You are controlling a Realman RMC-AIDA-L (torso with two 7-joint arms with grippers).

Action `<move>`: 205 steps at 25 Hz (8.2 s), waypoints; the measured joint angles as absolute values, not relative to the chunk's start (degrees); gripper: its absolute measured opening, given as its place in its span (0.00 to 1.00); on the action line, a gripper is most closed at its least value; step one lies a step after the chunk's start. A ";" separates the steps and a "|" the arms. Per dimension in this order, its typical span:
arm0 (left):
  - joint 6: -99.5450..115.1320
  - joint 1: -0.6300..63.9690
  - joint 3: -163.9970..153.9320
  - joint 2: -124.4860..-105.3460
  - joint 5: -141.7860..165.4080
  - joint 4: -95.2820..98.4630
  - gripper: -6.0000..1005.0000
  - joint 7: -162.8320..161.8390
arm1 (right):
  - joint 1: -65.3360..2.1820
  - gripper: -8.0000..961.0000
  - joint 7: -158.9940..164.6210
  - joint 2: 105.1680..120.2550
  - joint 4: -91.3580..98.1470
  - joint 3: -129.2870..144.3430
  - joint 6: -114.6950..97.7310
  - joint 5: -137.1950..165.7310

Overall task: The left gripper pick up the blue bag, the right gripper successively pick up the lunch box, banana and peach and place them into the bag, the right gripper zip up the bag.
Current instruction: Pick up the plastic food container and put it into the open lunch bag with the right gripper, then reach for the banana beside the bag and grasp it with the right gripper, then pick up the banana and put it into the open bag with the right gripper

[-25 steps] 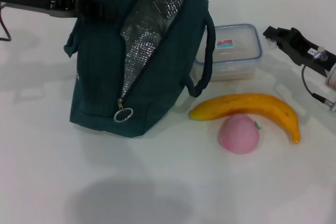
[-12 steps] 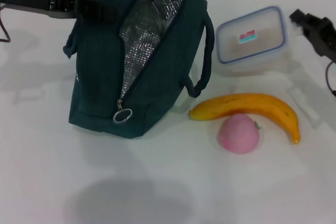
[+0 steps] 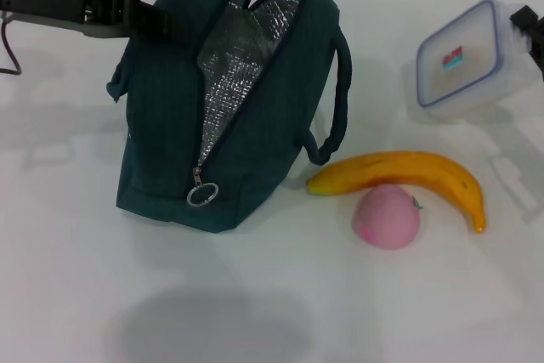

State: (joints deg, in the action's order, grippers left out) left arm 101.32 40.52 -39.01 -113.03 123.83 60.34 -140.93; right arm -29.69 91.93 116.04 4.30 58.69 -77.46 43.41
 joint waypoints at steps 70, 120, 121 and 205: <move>99.14 43.78 -39.98 -115.50 122.11 55.98 0.04 -140.62 | -42.99 0.11 109.95 116.19 12.88 90.76 -79.46 35.64; 98.69 41.74 -39.44 -114.34 121.53 56.17 0.04 -139.75 | -50.50 0.88 130.15 110.46 63.40 68.90 -96.62 143.64; 98.69 41.74 -39.42 -114.34 121.53 56.16 0.04 -139.74 | -50.48 0.88 129.14 111.37 63.27 69.48 -96.26 144.76; 99.08 40.16 -39.49 -114.87 118.07 56.07 0.04 -139.39 | -49.31 0.47 127.03 112.51 94.93 61.21 -100.13 149.66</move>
